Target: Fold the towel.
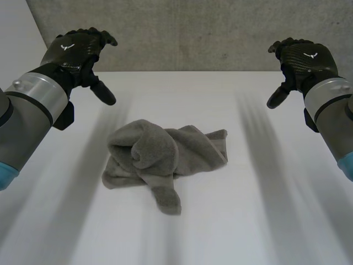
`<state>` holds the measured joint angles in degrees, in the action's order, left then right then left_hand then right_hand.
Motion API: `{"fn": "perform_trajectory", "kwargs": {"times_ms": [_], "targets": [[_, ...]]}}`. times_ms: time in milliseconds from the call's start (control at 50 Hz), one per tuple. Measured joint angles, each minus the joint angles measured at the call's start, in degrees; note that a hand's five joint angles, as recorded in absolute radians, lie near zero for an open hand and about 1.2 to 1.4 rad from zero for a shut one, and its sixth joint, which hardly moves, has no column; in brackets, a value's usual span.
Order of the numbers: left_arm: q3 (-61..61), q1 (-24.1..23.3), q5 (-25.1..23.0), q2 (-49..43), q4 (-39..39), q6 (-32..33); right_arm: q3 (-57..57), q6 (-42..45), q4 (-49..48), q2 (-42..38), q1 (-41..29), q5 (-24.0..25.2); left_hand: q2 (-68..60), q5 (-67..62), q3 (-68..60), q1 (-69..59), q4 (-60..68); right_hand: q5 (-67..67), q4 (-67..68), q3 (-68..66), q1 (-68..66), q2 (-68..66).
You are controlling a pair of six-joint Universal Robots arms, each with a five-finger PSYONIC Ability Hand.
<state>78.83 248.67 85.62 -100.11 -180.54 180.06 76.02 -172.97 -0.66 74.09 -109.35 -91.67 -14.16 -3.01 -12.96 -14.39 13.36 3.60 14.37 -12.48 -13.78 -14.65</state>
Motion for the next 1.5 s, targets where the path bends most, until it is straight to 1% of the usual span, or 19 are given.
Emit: {"fn": "perform_trajectory", "kwargs": {"times_ms": [100, 200, 600, 720, 780, 840, 900, 980, 1020, 1040, 1100, 1140, 1200, 1340, 1380, 1400, 1420, 1440, 1500], "targets": [[-0.5, 0.0, 2.7, -0.3, 0.7, 0.1, -0.9, -0.7, 2.2, -0.1, 0.2, 0.0, 0.0, 0.0, 0.0, 0.0, 0.0, 0.0, 0.0, 0.0, 0.0, 0.0], [-0.4, 0.0, 3.7, -0.1, 0.4, 0.2, -0.9, -1.6, 2.7, -0.1, 0.1, 0.0, 0.0, 0.0, 0.0, 0.0, 0.0, 0.0, 0.0, 0.0, 0.0, 0.0], [0.3, 0.2, 2.7, -0.1, -0.4, 0.4, 0.2, -2.2, 2.5, -0.1, -0.3, 0.9, 0.0, 0.0, 0.0, 0.0, 0.0, 0.0, 0.0, 0.0, 0.0, 0.0], [0.3, 0.2, -0.5, -1.7, -1.5, 0.5, 1.7, -2.5, 2.5, -0.3, -0.8, 2.9, 0.0, 0.0, 0.0, 0.0, 0.0, 0.0, 0.0, 0.0, 0.0, 0.0], [0.2, 0.3, -3.3, -3.3, -2.5, 0.5, 2.8, -3.9, 2.5, -0.7, -1.6, 4.6, 0.0, 0.0, 0.0, 0.0, 0.0, 0.0, 0.0, 0.0, 0.0, 0.0], [0.0, 0.6, -6.5, -5.6, -3.2, 0.9, 3.7, -7.3, 2.3, -1.9, -3.4, 6.6, 0.0, 0.0, 0.0, 0.0, 0.0, 0.0, 0.0, 0.0, 0.0, 0.0], [-0.1, 1.2, -9.4, -8.0, -3.6, 2.2, 4.4, -11.7, 2.2, -4.1, -5.7, 8.8, 0.0, 0.0, 0.0, 0.0, 0.0, 0.0, 0.0, 0.0, 0.0, 0.0], [-0.1, 2.0, -12.9, -11.2, -3.7, 7.1, 4.7, -17.4, 2.0, -8.0, -9.3, 11.5, 0.0, 0.0, 0.0, 0.0, 0.0, 0.0, 0.0, 0.0, 0.0, 0.1], [-0.1, 2.3, -14.3, -13.1, -3.5, 11.8, 4.7, -19.7, 1.7, -10.3, -11.2, 12.3, 0.0, 0.0, 0.0, 0.0, 0.0, 0.0, 0.0, 0.0, 0.0, 0.1], [-0.1, 2.3, -14.5, -13.4, -3.5, 12.8, 4.7, -20.2, 1.6, -10.9, -11.7, 12.5, 0.0, 0.0, 0.0, 0.0, 0.0, 0.0, 0.0, 0.0, 0.0, 0.1], [-0.1, 2.8, -15.4, -15.5, -3.1, 19.1, 4.7, -22.7, 0.6, -13.9, -14.0, 12.8, 0.0, 0.0, 0.0, 0.0, 0.0, 0.0, 0.0, 0.0, 0.0, 0.1], [-0.1, 3.2, -15.5, -16.2, -2.9, 21.2, 4.6, -24.1, -0.2, -15.2, -14.9, 12.8, 0.0, 0.0, 0.0, 0.0, 0.0, 0.0, 0.0, 0.0, 0.0, 0.1], [-0.2, 4.0, -15.6, -16.9, -2.4, 23.2, 4.3, -27.0, -1.8, -17.1, -16.3, 12.7, 0.0, 0.0, 0.0, 0.0, 0.0, 0.0, 0.0, 0.0, 0.0, 0.1], [-0.1, 5.0, -15.4, -16.6, -2.1, 23.5, 2.6, -33.3, -4.1, -20.4, -18.3, 12.6, 0.0, 0.0, 0.0, 0.0, 0.0, 0.0, 0.0, 0.0, 0.0, 0.1], [0.0, 5.1, -15.4, -16.4, -2.1, 23.3, 1.7, -35.0, -4.5, -21.3, -18.7, 12.7, 0.0, 0.0, 0.0, 0.0, 0.0, 3.1, 0.0, 0.0, -3.1, -2.3], [0.1, 5.0, -15.4, -16.3, -2.1, 23.2, 1.1, -36.2, -4.8, -22.0, -19.0, 12.7, 0.0, 0.0, 0.0, 0.0, 0.0, 8.0, 0.0, 0.0, -7.0, -6.3], [0.2, 4.9, -15.4, -16.1, -2.1, 23.1, 0.5, -37.1, -4.9, -22.7, -19.2, 12.7, 0.0, 0.0, 0.0, 0.0, 0.0, 14.0, 0.0, 0.0, -13.2, -12.8], [0.2, 4.9, -15.4, -16.1, -2.1, 23.1, 0.2, -37.5, -5.0, -23.0, -19.3, 12.7, 0.0, 0.0, 0.0, 0.0, 0.0, 16.6, 0.0, 0.0, -15.7, -15.4], [0.3, 4.6, -15.4, -15.9, -2.1, 23.0, -0.9, -39.0, -5.4, -24.5, -19.7, 12.6, 0.0, 0.0, 0.0, 0.0, 0.0, 35.2, 0.0, 0.0, -33.4, -34.1]]}}
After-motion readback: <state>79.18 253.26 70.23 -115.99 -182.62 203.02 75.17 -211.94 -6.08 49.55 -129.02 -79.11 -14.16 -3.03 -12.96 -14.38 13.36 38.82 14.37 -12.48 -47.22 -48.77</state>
